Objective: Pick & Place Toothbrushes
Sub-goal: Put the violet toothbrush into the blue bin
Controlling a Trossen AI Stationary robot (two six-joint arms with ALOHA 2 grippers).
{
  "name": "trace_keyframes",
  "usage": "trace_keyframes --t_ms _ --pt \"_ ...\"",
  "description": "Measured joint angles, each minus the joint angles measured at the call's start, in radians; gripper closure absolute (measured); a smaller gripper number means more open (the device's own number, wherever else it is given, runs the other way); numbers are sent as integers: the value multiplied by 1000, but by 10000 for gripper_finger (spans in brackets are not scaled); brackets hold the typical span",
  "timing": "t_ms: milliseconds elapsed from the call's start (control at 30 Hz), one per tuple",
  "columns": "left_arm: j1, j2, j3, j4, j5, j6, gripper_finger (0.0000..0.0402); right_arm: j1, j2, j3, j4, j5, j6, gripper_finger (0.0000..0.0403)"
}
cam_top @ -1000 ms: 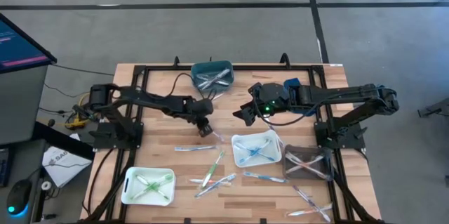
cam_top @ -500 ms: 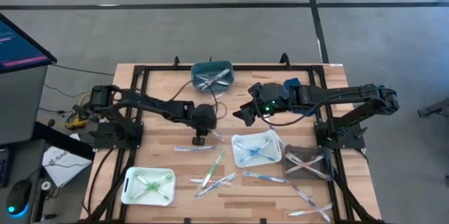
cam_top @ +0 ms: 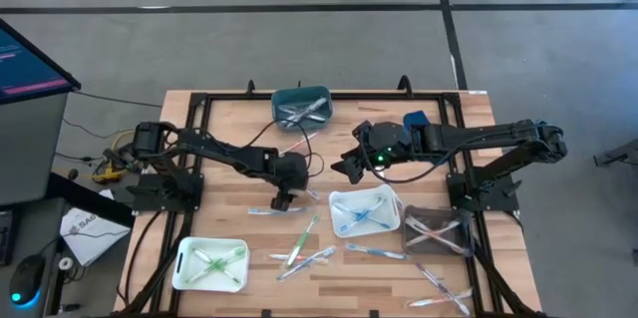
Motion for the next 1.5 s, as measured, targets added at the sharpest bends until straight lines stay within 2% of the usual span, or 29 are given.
trace_keyframes --t_ms 133,300,733,933,1167,1333,1500 --pt "9 27 1 -6 10 -2 150 -9 0 0 0 0 -2 117" --pt "8 82 6 -13 68 -44 189 -10 0 0 1 1 0 117" --pt "-26 30 0 -41 -21 -79 386 -7 0 0 1 1 0 117" --pt "-57 -9 -3 -82 -64 -155 391 -6 0 0 1 1 0 117" --pt "-53 -159 20 -128 -97 -205 395 -6 0 0 0 1 -2 117" --pt "17 -231 101 -227 -111 -189 395 -6 0 0 0 0 -10 117" --pt "155 -229 229 -312 -113 -36 395 -7 0 0 0 1 -36 117"
